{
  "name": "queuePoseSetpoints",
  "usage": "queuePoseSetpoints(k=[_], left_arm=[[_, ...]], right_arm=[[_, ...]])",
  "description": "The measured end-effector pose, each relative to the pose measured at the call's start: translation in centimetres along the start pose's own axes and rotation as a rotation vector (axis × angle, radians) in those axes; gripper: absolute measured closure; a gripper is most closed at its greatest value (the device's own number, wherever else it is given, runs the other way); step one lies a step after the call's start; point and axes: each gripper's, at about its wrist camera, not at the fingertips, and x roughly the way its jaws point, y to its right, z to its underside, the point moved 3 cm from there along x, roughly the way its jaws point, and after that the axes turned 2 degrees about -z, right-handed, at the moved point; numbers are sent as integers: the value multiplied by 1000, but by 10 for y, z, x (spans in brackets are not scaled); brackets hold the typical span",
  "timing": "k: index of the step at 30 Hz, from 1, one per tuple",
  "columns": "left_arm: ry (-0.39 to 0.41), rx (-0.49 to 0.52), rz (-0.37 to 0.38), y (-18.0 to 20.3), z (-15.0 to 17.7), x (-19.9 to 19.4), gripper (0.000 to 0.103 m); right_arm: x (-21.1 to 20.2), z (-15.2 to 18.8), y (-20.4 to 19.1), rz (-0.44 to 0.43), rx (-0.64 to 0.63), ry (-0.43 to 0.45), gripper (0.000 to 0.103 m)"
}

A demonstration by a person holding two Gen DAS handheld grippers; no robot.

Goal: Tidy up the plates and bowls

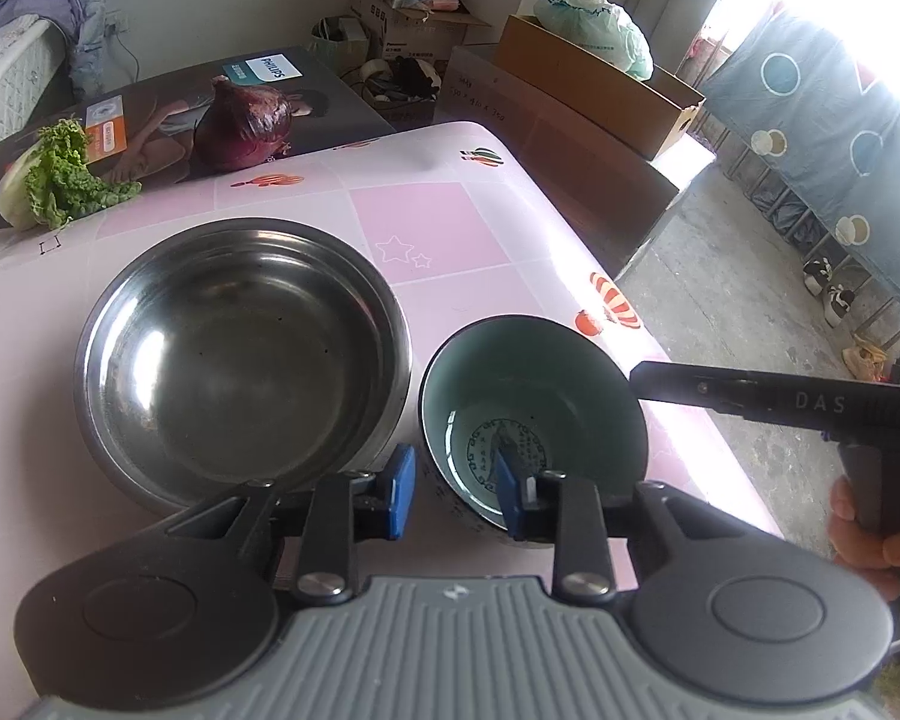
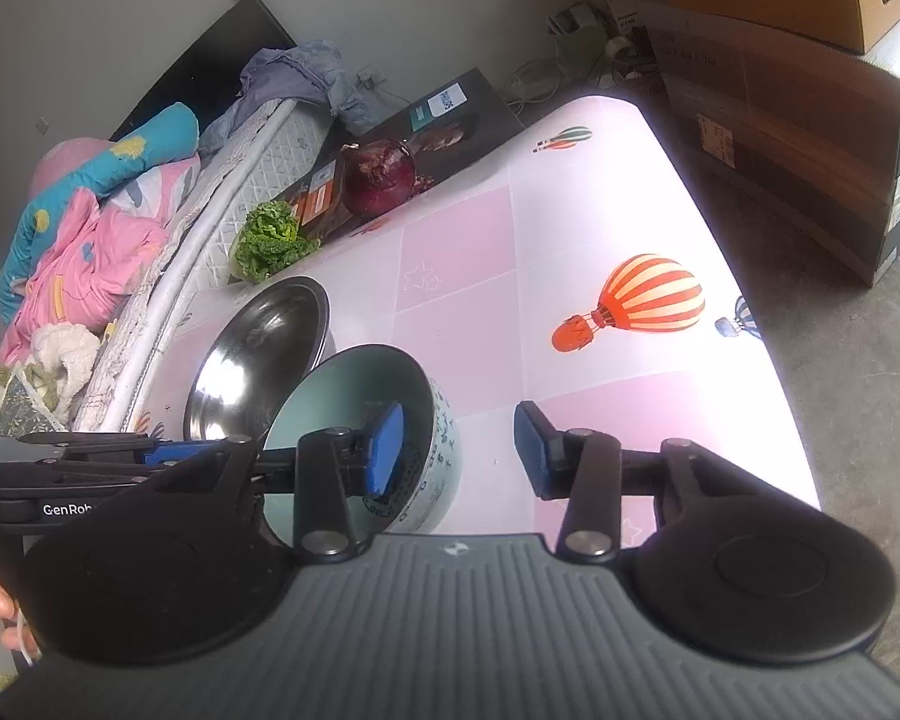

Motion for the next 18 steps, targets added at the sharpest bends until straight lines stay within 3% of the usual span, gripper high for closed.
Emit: queuePoseSetpoints(k=[2,13,18], left_arm=[[-14,-7,2,0,-1,5,76],[-45,-42,-8,-5,-7,21,82],[-55,-56,15,-5,-5,19,82]], right_arm=[[11,-1,4,-18,20,-19,74],[31,5,-2,-61,14,-78,87],[27,6,-2,-56,15,-84,87]])
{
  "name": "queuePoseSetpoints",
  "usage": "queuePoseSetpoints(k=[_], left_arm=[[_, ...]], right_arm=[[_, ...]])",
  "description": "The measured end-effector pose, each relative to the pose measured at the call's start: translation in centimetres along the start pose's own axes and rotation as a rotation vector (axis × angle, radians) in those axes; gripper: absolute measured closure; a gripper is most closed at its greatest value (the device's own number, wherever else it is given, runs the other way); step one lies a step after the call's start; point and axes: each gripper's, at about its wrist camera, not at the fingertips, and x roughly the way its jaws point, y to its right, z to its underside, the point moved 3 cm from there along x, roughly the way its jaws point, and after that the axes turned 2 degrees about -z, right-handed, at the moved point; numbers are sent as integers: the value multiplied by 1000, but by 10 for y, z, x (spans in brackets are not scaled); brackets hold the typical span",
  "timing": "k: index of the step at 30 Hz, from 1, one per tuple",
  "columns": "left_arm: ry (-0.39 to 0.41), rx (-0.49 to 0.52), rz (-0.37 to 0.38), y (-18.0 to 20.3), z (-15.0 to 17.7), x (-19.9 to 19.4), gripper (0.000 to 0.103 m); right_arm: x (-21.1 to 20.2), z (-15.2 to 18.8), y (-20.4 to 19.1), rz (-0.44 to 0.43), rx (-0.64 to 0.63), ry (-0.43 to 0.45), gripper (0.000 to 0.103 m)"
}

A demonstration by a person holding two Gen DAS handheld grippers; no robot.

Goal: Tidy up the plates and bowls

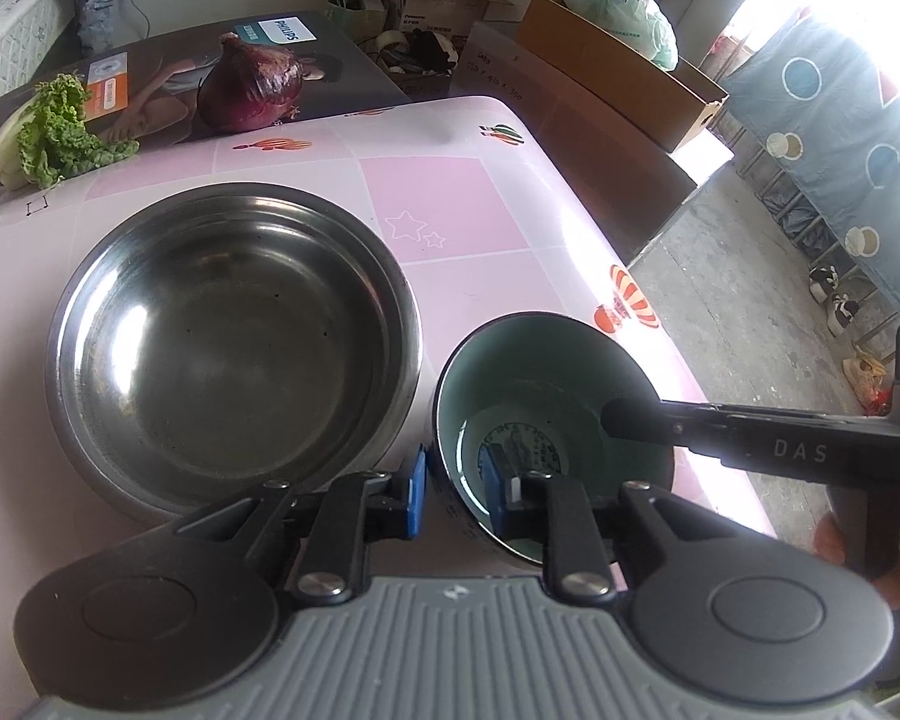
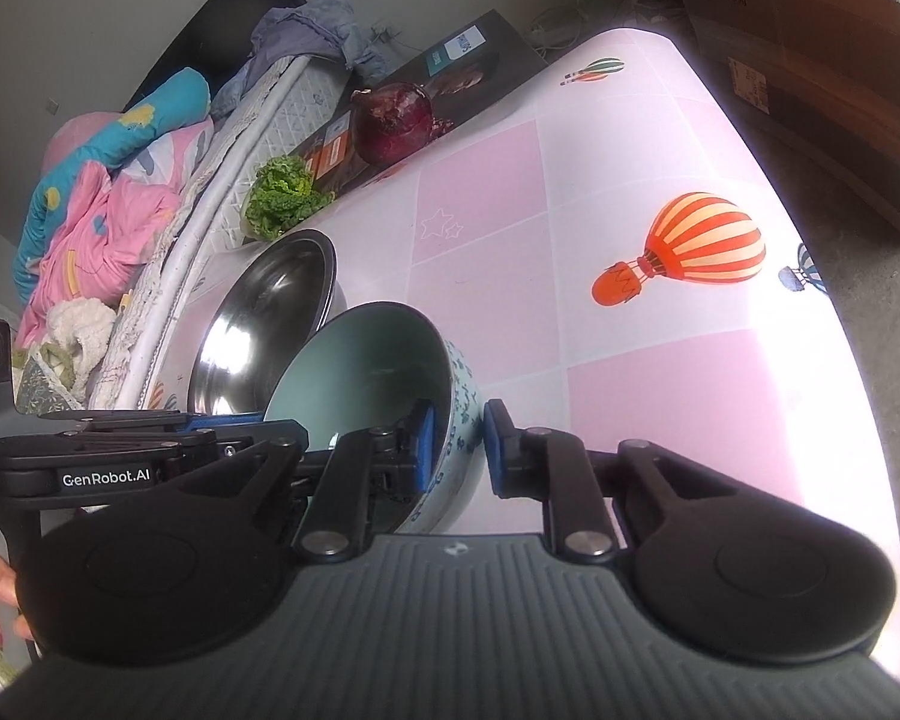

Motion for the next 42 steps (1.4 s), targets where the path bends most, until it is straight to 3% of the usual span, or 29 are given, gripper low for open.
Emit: queuePoseSetpoints(k=[6,14,42], left_arm=[[-29,48,41,11,10,-3,82],[-42,63,13,16,3,9,83],[-96,-7,6,13,-2,30,90]], right_arm=[[-14,5,11,-3,21,-5,89],[-21,10,22,-50,69,-13,85],[-2,18,25,-58,129,-45,79]])
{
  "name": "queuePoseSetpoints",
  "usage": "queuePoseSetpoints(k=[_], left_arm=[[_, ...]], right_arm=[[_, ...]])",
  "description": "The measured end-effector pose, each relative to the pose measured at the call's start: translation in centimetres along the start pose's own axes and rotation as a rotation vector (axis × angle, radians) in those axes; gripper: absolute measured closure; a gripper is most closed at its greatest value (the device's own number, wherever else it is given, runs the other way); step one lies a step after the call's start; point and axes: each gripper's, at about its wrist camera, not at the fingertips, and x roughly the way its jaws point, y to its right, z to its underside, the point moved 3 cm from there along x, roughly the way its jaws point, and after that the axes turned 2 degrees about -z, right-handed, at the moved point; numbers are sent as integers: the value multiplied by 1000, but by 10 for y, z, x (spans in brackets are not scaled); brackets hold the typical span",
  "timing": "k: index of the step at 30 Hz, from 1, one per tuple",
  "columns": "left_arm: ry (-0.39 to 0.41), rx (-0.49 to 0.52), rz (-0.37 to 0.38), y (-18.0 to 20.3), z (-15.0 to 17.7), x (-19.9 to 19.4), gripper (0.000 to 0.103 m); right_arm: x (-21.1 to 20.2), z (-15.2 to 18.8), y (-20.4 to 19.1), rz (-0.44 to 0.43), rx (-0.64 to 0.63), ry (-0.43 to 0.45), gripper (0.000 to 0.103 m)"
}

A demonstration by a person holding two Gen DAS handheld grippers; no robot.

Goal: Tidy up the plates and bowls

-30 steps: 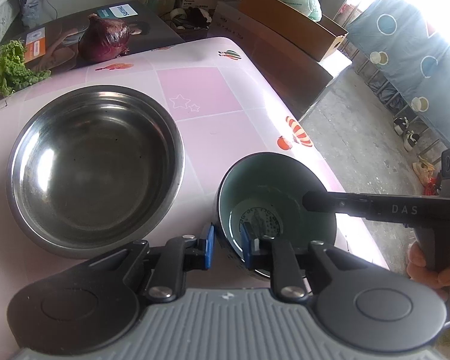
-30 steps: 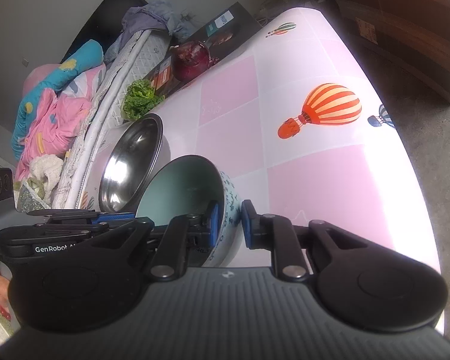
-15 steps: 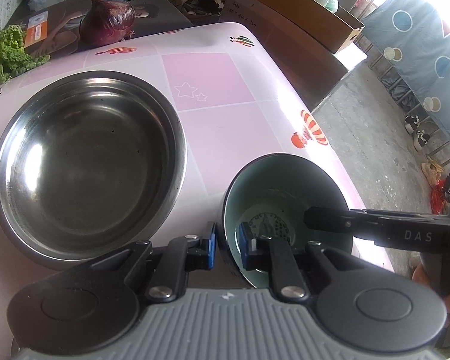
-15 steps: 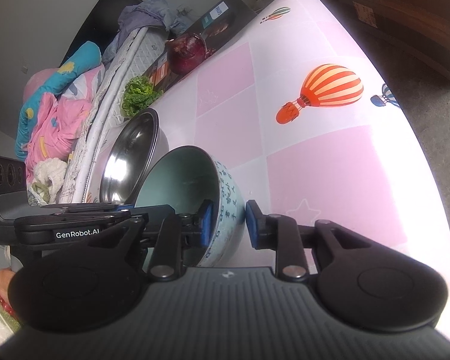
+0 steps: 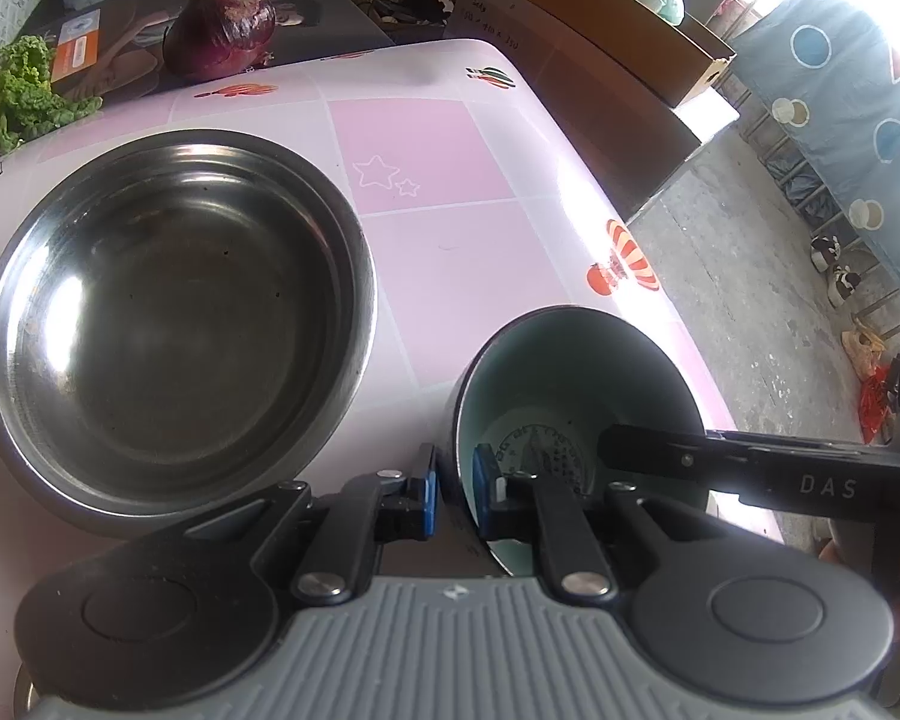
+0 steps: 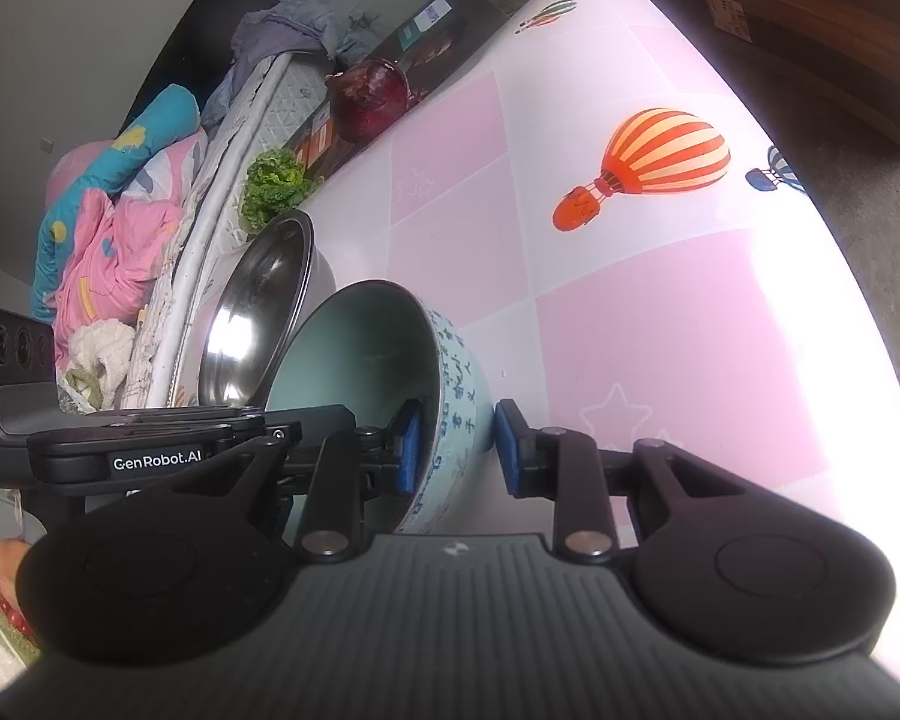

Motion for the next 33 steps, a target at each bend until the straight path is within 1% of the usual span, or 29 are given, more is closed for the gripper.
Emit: queuePoseSetpoints(k=[15,33], left_arm=[[4,0,4,0,0,-3,90],[28,-4,20,3,0,-15,90]], right_arm=[[-3,0,2,5,26,4,82],[-16,-4,-4,6,11,27,83]])
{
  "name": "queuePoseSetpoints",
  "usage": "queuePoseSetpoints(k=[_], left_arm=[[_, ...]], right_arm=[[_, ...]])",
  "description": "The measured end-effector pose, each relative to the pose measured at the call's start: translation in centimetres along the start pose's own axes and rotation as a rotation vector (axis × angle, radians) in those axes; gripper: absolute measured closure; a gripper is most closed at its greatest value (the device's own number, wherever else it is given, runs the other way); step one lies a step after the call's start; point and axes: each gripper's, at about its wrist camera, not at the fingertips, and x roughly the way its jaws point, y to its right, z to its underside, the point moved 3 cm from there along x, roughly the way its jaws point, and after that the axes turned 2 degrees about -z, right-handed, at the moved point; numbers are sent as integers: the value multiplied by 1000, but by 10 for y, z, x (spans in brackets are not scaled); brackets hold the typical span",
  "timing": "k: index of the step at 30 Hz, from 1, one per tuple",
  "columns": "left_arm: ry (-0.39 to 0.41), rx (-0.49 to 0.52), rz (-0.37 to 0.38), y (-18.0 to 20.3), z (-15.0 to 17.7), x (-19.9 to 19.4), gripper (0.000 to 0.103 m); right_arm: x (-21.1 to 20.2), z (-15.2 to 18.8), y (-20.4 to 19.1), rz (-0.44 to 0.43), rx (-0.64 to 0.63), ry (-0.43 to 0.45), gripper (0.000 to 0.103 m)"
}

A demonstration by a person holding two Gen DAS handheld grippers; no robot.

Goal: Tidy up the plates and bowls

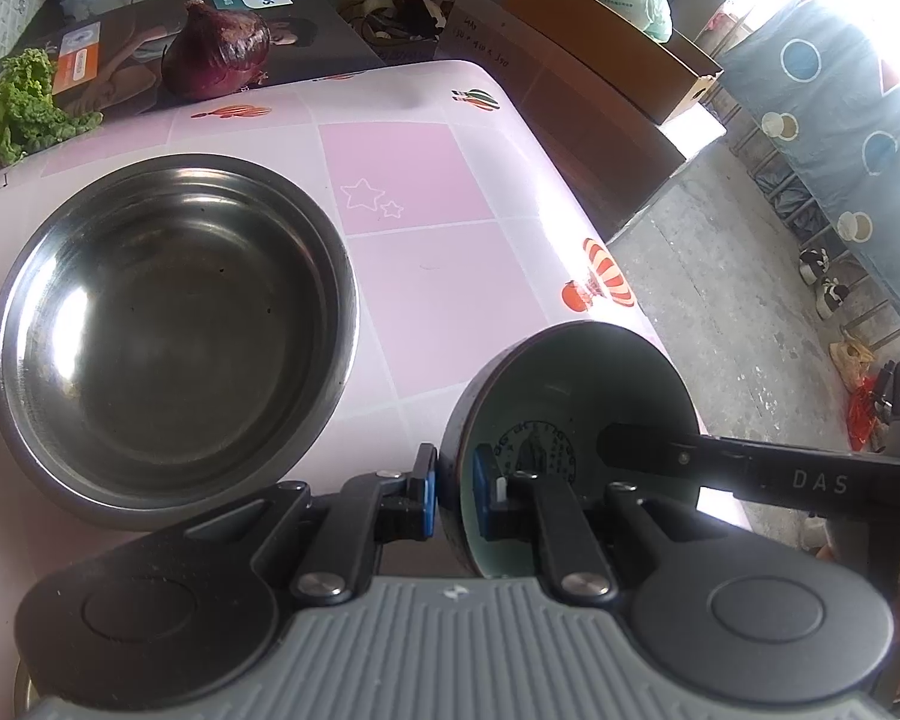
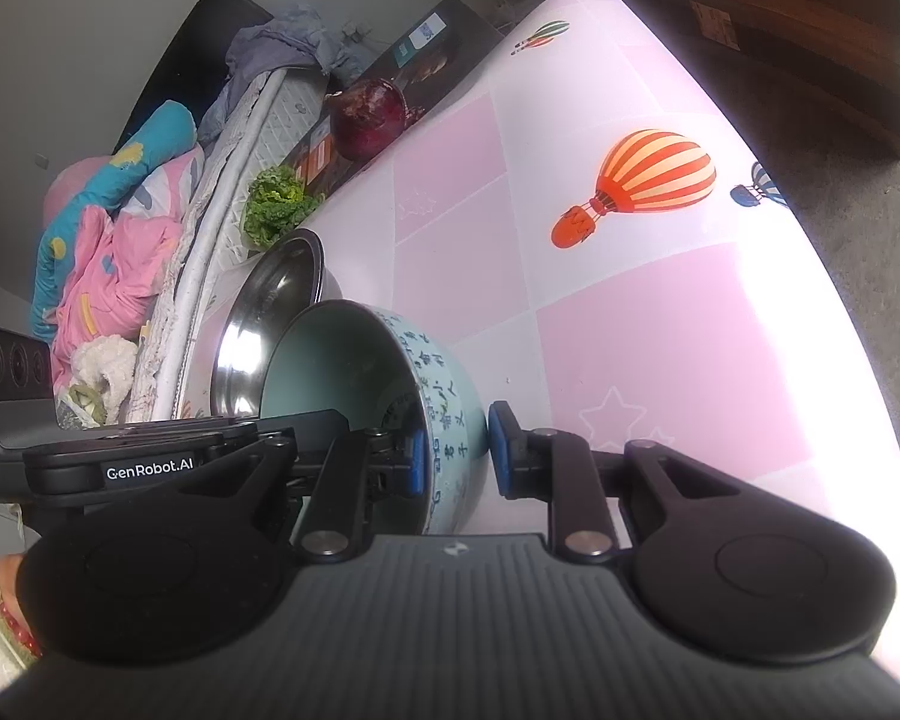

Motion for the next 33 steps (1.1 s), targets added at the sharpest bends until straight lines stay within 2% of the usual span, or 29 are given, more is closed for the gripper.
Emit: queuePoseSetpoints(k=[11,19,26,33], left_arm=[[32,-9,20,0,-4,-19,90],[107,-53,25,-25,-11,-57,90],[180,-123,1,-72,-24,-86,90],[186,-199,-21,-123,-33,-76,90]], right_arm=[[-15,-3,-14,3,-14,19,83],[-13,-16,-58,-26,-60,31,83],[19,-37,-109,-70,-112,16,83],[76,-57,-136,-64,-150,-31,83]])
